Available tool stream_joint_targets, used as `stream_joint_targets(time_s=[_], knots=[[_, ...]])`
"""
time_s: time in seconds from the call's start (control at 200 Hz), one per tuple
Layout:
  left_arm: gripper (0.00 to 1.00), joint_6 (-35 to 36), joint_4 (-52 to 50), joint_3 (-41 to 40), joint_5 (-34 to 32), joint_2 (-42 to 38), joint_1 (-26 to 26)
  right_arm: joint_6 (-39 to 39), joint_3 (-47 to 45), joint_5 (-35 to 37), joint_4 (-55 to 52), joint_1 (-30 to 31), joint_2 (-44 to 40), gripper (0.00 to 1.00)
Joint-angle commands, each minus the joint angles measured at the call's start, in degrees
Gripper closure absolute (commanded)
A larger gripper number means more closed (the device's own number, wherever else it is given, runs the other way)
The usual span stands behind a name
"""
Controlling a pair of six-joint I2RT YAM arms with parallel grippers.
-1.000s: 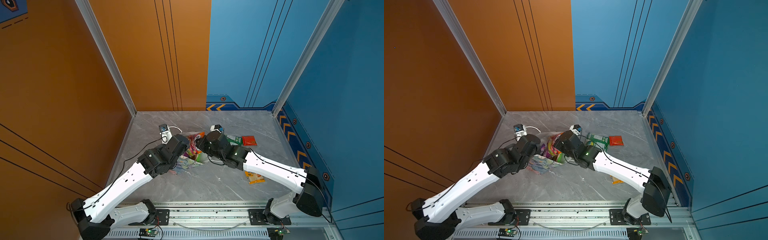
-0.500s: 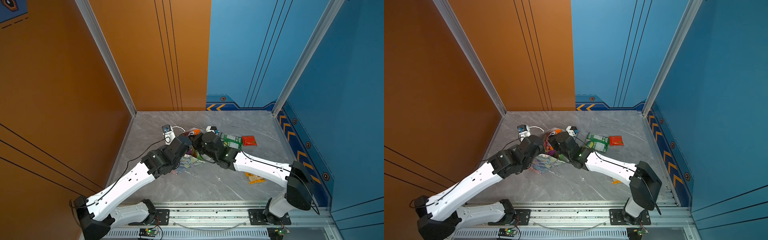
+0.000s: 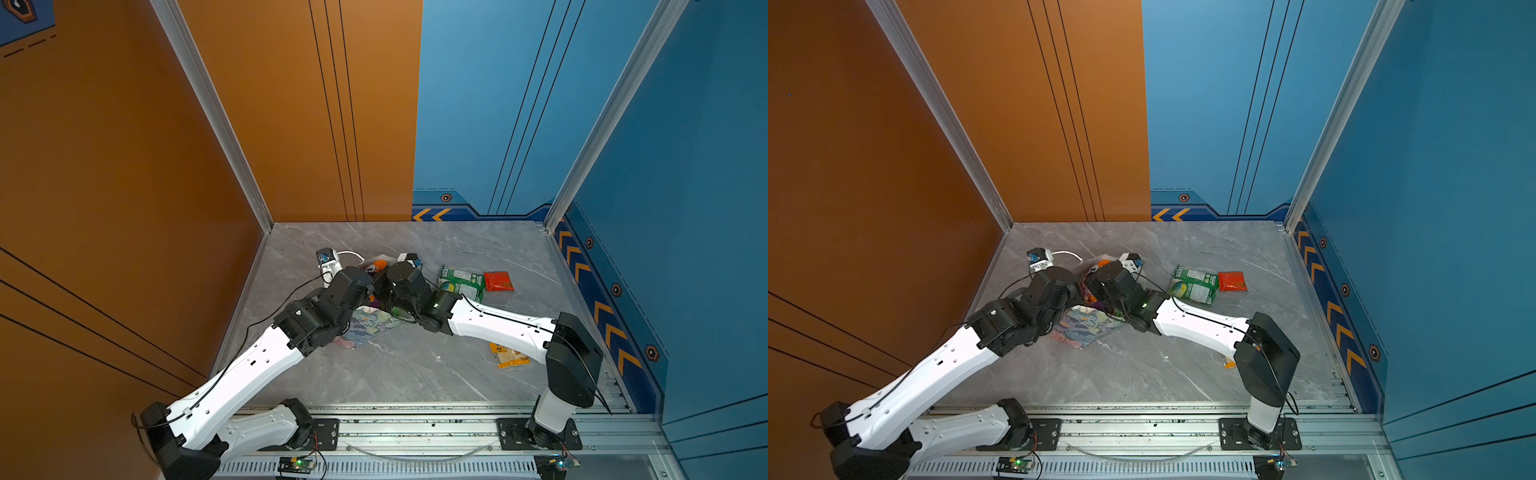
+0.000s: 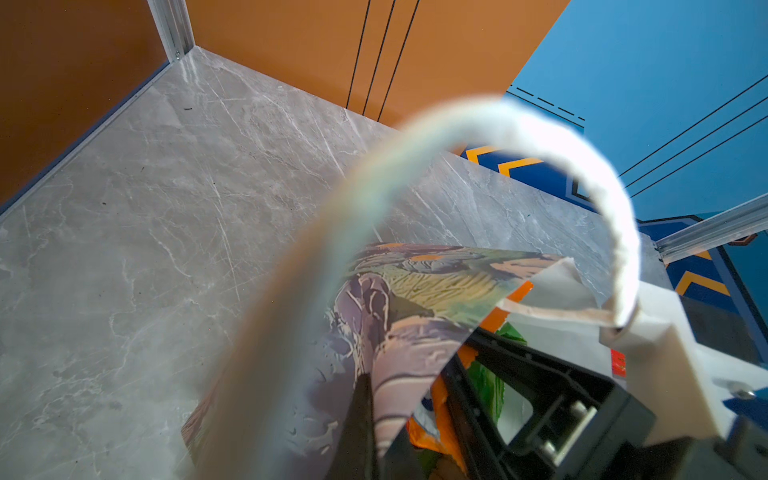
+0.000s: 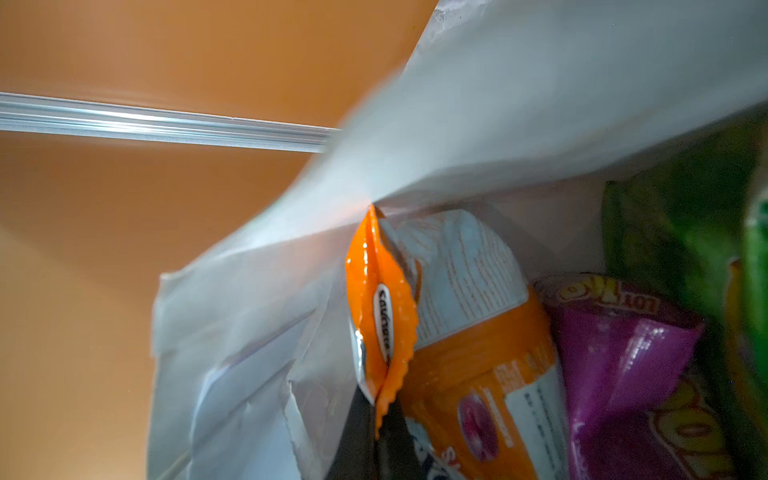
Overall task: Place the snacks into the paper bag
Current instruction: Place the snack in the paper bag, then move the snack to the center of the table.
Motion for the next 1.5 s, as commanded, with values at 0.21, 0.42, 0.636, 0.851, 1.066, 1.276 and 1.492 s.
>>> stream_joint_targets(time_s=[0.21, 0.42, 0.636, 0.851, 1.066, 1.276, 1.492], knots=[[1.0, 2.75, 3.63, 0.79, 5.05, -2.41, 4.31, -6.64, 7.53, -3.69, -8.11, -0.28, 2.03, 0.79], [0.99, 5.79, 2.32, 1.08, 10.77, -2.64, 10.7, -15.74, 12.77, -4.18, -14.83, -0.63, 1.25, 0.43], [0.99, 10.51, 0.02, 2.1, 17.69, -3.35, 19.41, -23.79, 16.58, -4.53, -20.56, -0.99, 0.43, 0.25], [0.99, 12.7, -0.17, 0.4, 26.59, -3.35, 28.25, -27.91, 20.5, -9.07, -25.79, -2.72, 1.83, 0.27], [0.99, 16.14, 0.31, -0.66, 31.85, -3.12, 33.96, -36.66, 18.79, -11.85, -27.71, -4.74, -3.16, 0.27], [1.0, 20.69, 1.45, -0.94, 34.28, -2.63, 34.76, -50.91, 12.53, -6.98, -32.35, -8.23, -13.35, 0.25], [1.0, 23.13, 1.5, -3.18, 32.82, -4.98, 36.16, -54.54, -2.35, -1.45, -34.56, -22.59, -26.01, 0.22]])
